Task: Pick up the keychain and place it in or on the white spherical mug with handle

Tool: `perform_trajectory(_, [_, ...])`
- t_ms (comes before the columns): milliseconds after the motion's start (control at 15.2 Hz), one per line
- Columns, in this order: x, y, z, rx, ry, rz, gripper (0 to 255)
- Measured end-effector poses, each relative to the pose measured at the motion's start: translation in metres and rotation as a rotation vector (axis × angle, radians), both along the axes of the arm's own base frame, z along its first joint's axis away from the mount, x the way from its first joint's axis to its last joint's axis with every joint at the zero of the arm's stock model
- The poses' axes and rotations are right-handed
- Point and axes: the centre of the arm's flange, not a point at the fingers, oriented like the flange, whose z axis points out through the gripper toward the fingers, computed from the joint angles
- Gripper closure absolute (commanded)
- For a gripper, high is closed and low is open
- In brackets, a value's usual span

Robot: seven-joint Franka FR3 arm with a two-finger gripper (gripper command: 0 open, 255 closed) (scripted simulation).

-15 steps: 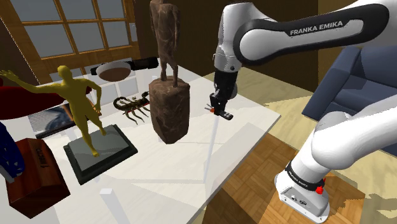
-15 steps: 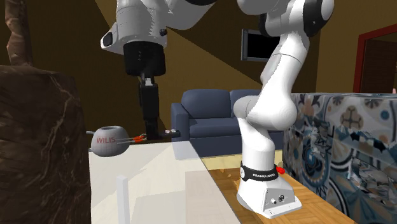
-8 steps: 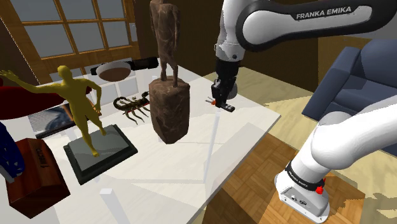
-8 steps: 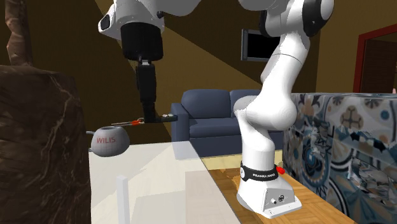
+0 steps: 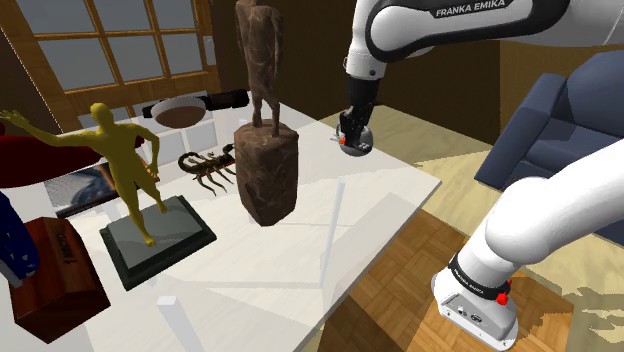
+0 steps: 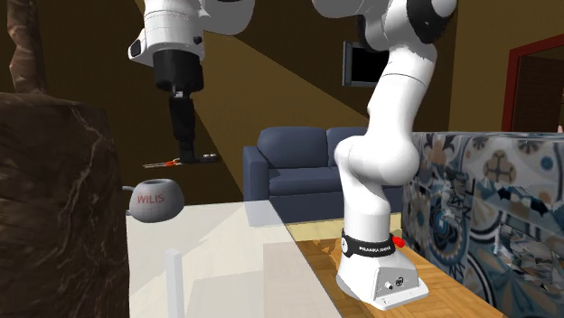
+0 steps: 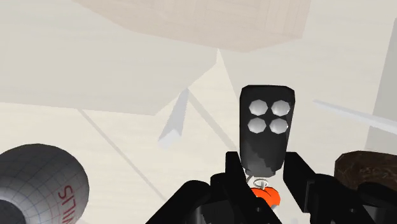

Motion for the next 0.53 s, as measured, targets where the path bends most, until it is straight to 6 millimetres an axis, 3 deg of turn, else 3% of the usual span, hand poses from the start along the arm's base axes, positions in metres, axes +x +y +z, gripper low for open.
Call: perform_trajectory(528, [0.058, -0.090, 0.005, 0.000, 0.000, 0.000, 255])
